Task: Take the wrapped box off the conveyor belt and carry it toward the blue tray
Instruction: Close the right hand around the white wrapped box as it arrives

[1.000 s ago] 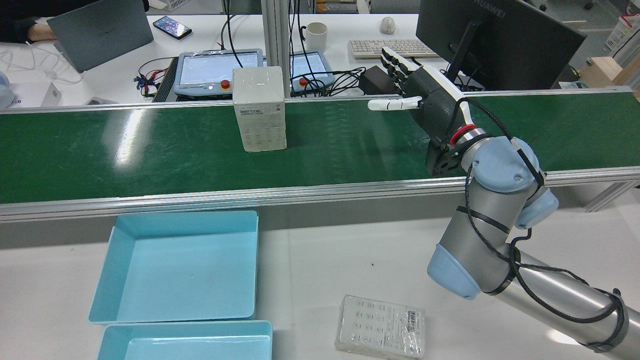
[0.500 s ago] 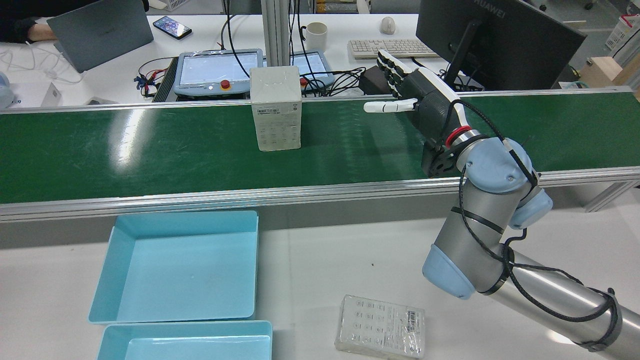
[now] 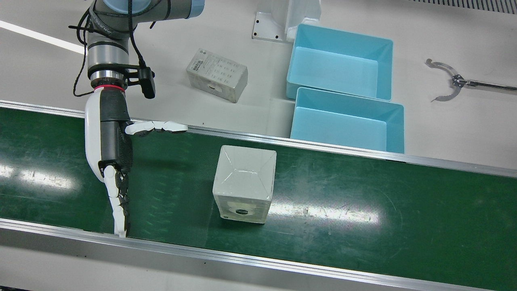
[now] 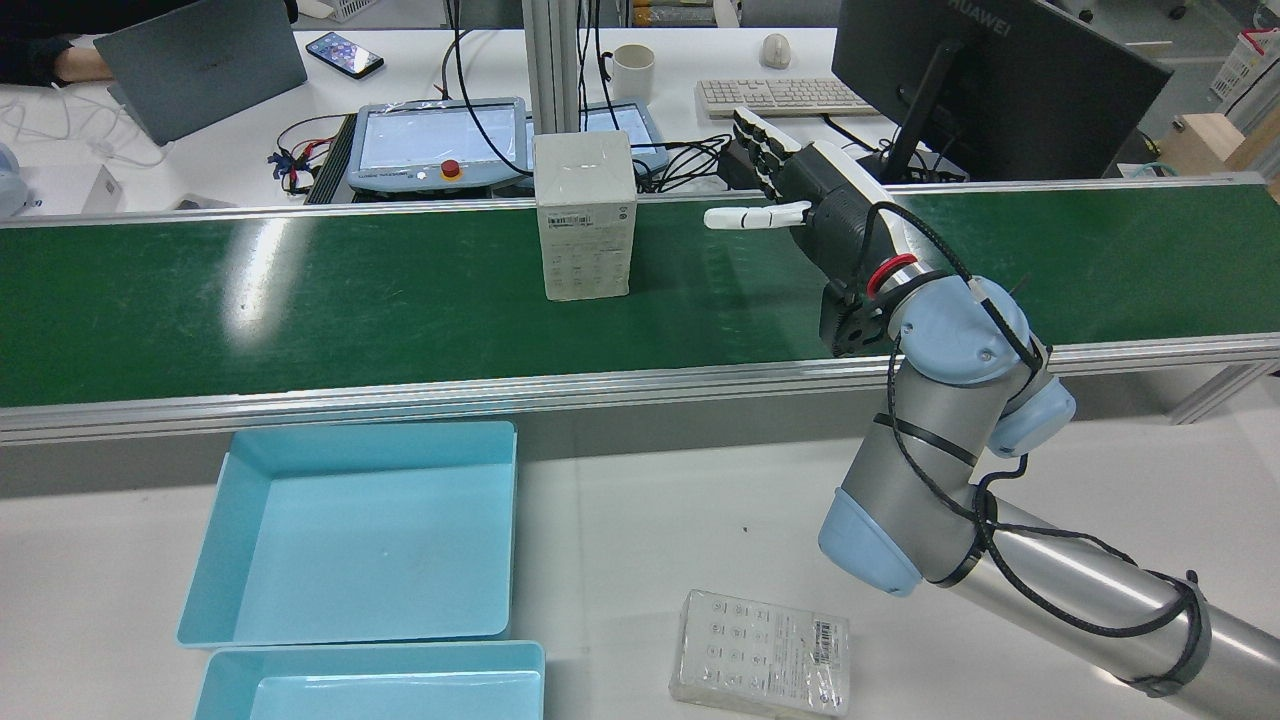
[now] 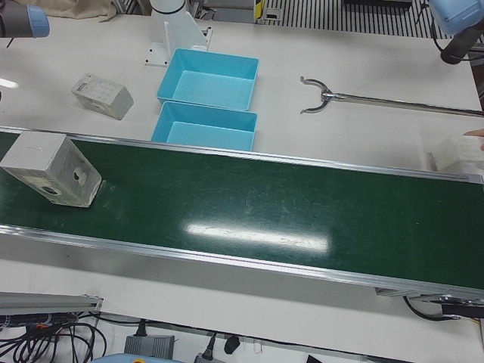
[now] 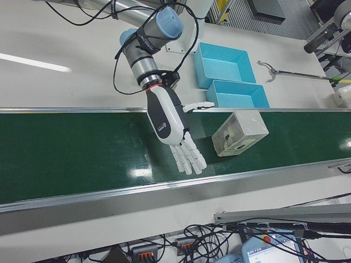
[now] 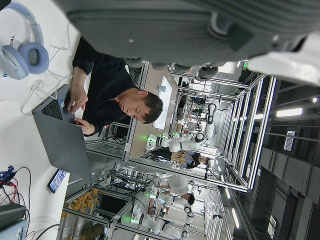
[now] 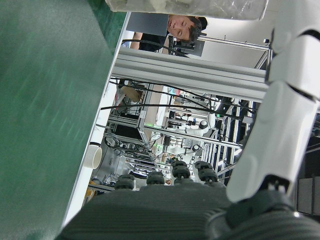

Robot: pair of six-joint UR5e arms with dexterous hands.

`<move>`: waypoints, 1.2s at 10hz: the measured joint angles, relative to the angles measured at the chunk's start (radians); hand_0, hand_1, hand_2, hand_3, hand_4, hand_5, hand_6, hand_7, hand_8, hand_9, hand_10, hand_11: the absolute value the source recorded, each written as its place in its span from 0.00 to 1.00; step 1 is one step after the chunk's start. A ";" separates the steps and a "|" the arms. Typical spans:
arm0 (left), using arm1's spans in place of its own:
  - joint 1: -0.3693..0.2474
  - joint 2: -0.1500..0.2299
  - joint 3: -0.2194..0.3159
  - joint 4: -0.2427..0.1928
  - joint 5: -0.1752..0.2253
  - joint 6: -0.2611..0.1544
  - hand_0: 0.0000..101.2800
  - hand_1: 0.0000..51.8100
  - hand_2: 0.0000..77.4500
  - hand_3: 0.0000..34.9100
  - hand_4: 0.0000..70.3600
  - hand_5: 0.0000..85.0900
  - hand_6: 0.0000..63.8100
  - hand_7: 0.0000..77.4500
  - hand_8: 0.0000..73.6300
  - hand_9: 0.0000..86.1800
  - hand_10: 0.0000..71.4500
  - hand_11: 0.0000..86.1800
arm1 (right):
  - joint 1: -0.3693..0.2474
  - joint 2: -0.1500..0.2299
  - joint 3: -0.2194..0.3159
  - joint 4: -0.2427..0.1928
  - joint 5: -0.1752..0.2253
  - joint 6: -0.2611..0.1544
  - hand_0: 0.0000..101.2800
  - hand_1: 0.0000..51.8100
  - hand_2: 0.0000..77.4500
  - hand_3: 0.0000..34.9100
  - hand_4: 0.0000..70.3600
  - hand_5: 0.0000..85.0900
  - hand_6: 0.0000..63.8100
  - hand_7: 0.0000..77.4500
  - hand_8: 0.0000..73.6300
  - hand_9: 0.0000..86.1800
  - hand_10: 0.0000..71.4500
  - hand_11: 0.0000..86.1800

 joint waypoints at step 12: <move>0.000 0.000 0.000 0.000 0.000 0.000 0.00 0.00 0.01 0.00 0.00 0.01 0.00 0.00 0.00 0.00 0.00 0.00 | -0.025 0.010 -0.050 0.083 0.002 0.000 0.43 0.22 0.18 0.23 0.03 0.08 0.00 0.00 0.01 0.02 0.00 0.03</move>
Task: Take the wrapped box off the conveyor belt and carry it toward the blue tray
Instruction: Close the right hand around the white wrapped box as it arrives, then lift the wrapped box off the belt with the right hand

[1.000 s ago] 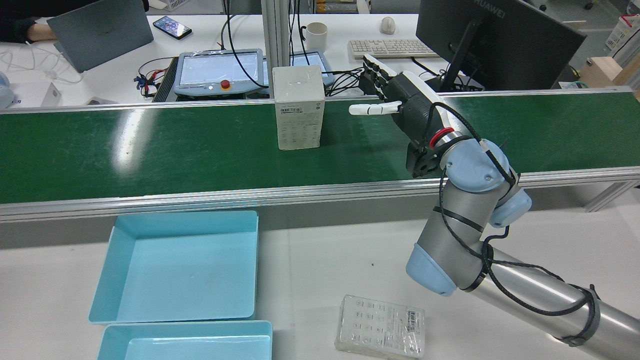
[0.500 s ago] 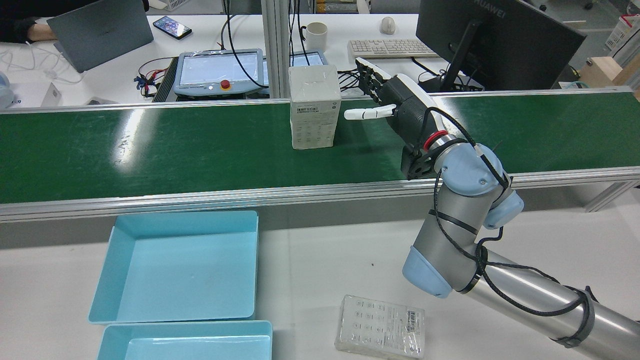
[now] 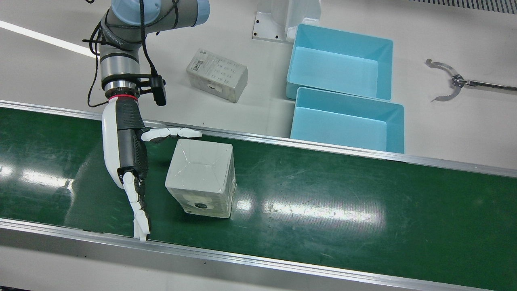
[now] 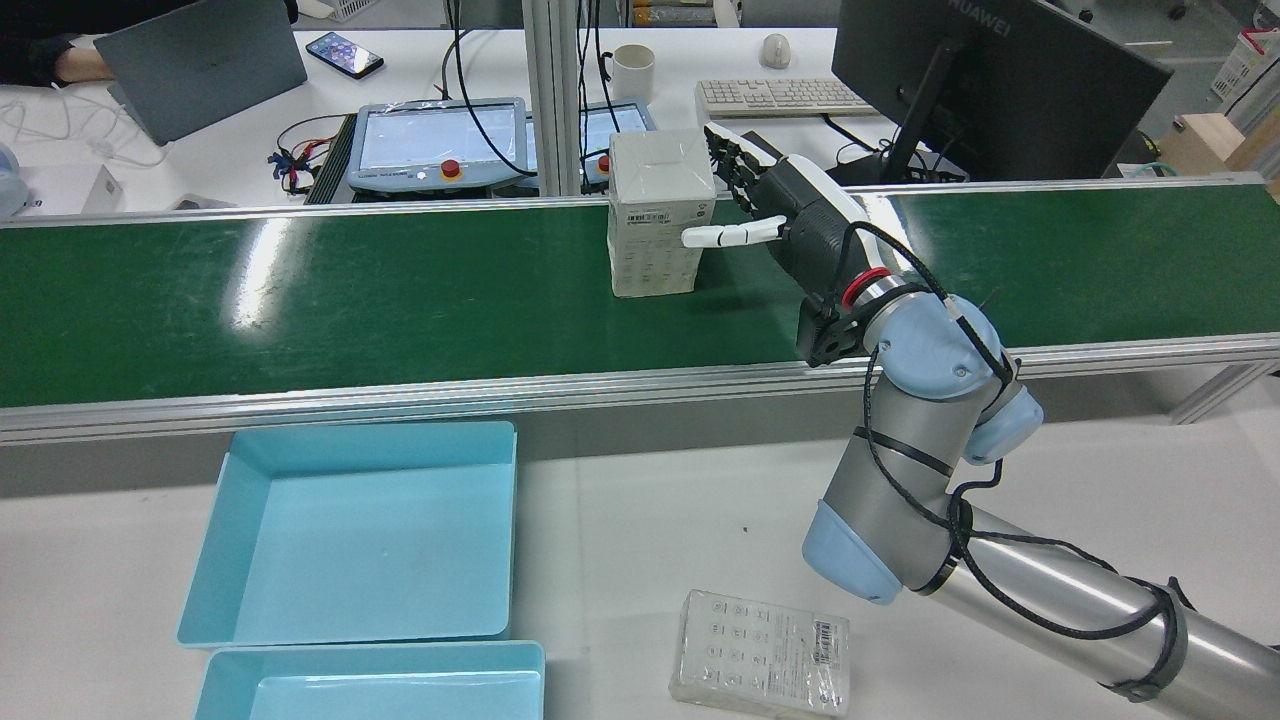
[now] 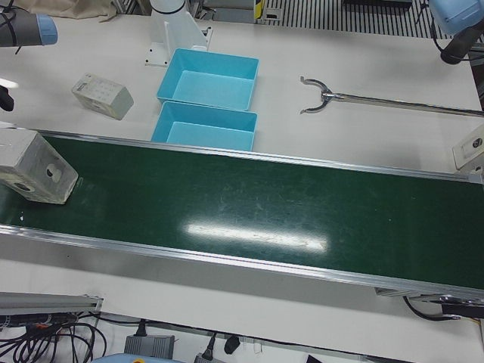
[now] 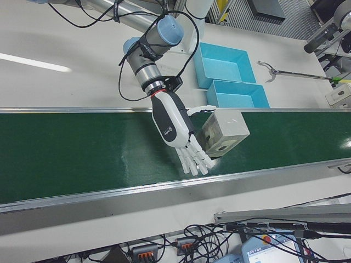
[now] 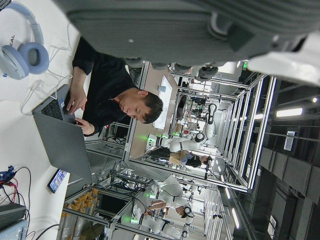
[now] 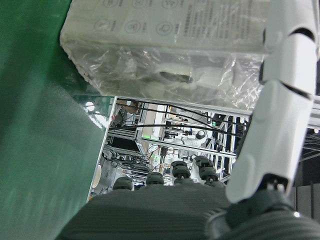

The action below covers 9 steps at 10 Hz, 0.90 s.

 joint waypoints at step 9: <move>0.000 0.000 0.000 0.000 0.000 0.000 0.00 0.00 0.01 0.00 0.00 0.01 0.00 0.00 0.00 0.00 0.00 0.00 | -0.001 0.000 0.000 0.005 0.002 0.002 0.42 0.21 0.18 0.20 0.05 0.09 0.00 0.01 0.02 0.02 0.00 0.02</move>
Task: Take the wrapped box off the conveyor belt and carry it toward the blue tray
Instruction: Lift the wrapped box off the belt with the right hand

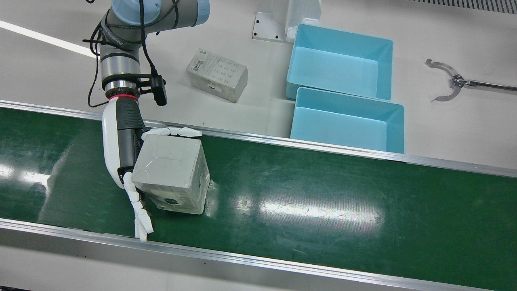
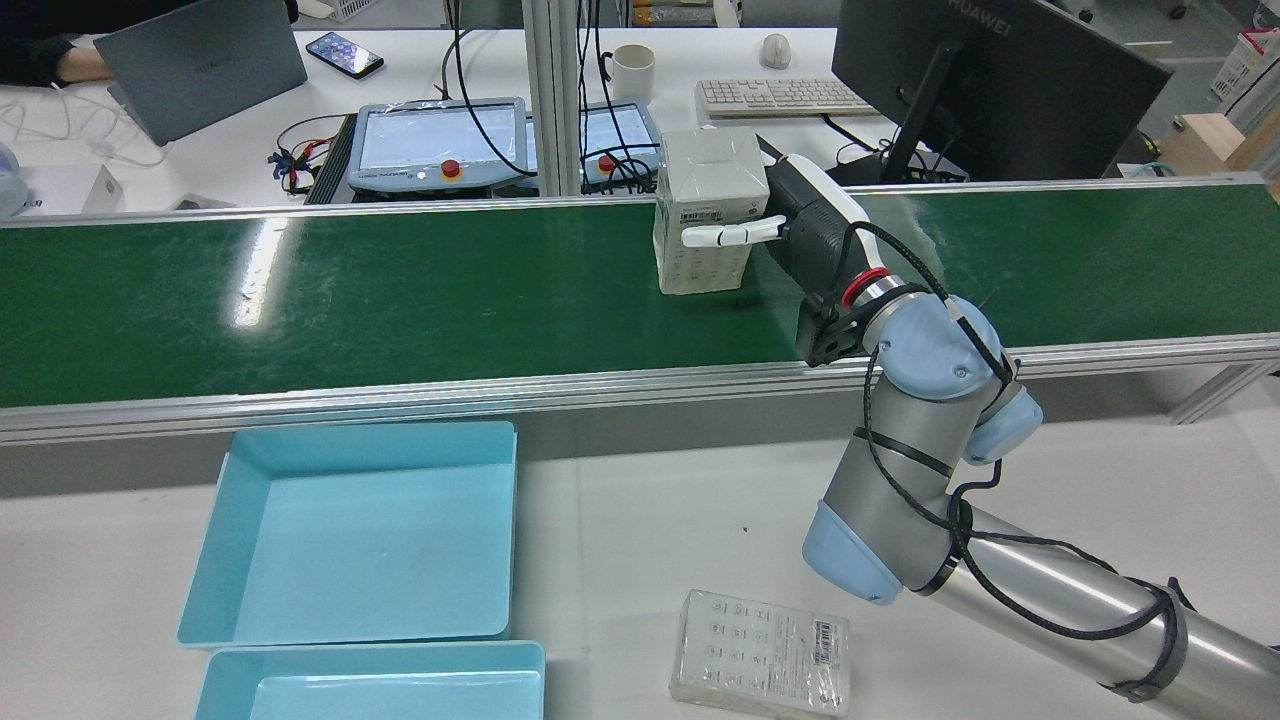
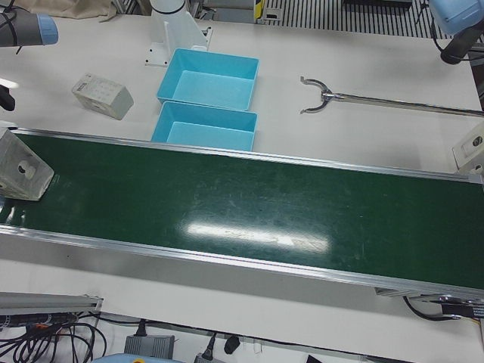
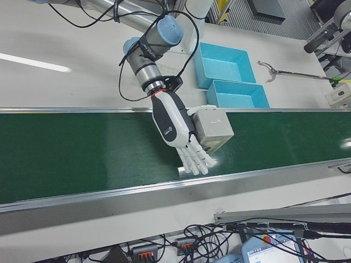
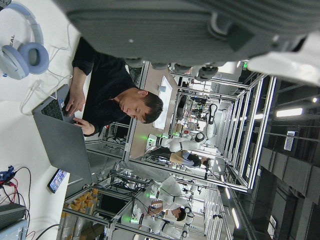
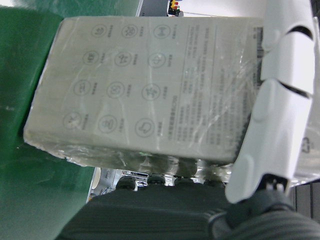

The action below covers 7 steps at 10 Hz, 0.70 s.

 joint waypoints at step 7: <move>0.000 0.000 0.000 0.000 0.000 0.000 0.00 0.00 0.01 0.00 0.00 0.01 0.00 0.01 0.00 0.00 0.01 0.00 | 0.003 -0.001 0.010 0.037 0.004 0.004 0.42 0.04 0.37 0.00 0.24 0.60 0.47 0.49 0.60 0.39 0.35 0.42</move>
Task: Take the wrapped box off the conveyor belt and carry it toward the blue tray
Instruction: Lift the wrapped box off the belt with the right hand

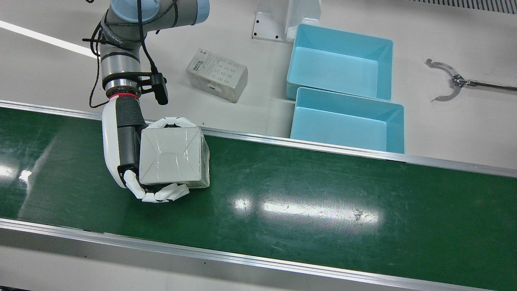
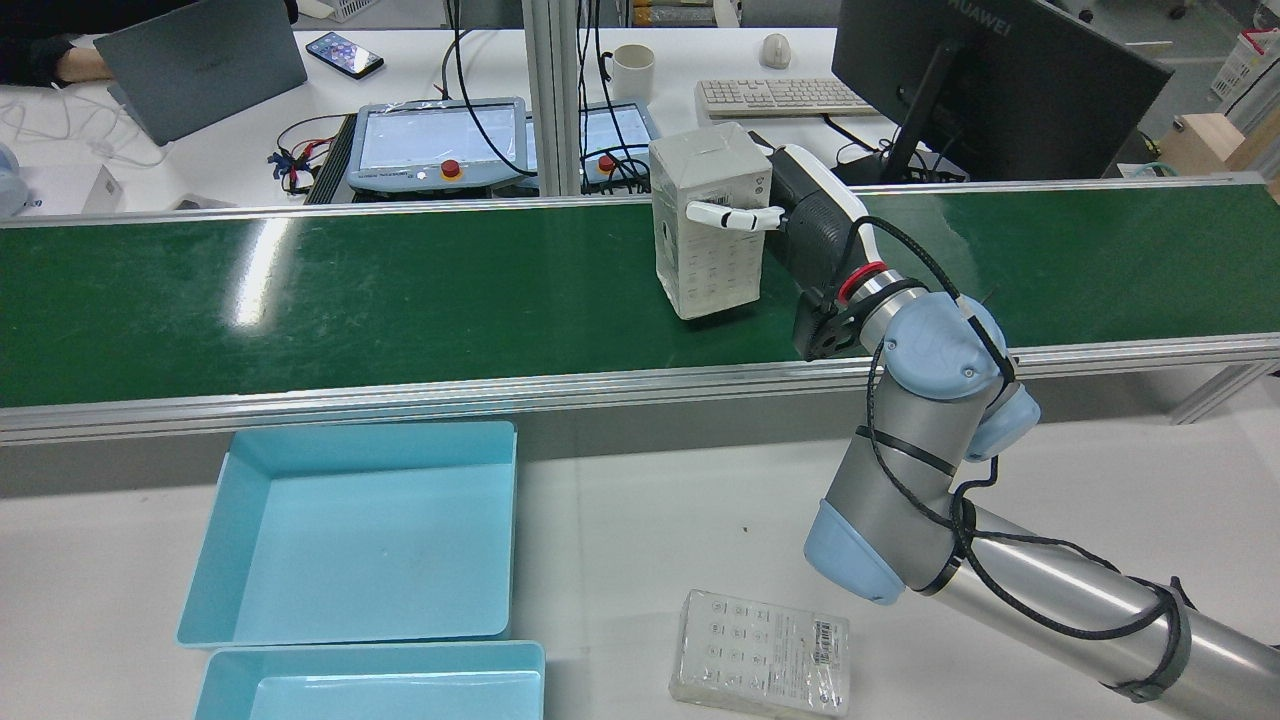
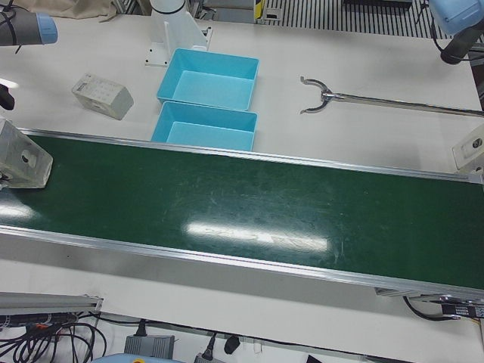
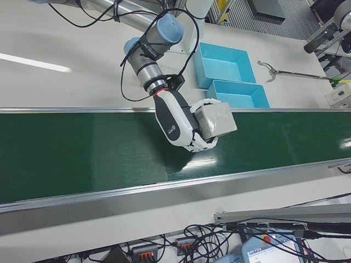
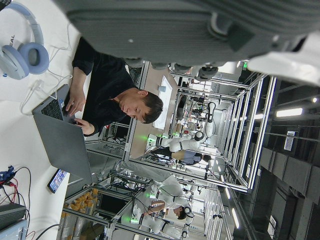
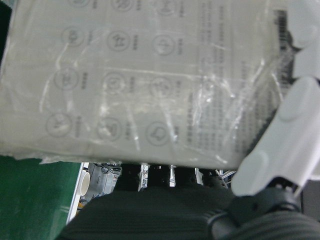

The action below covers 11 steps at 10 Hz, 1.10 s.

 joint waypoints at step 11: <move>0.000 0.000 0.000 0.000 0.000 0.000 0.00 0.00 0.01 0.00 0.00 0.01 0.00 0.00 0.00 0.00 0.00 0.00 | -0.170 0.012 0.153 0.099 0.093 -0.011 0.40 0.09 0.41 0.00 0.19 0.62 0.58 0.45 0.30 0.34 0.19 0.24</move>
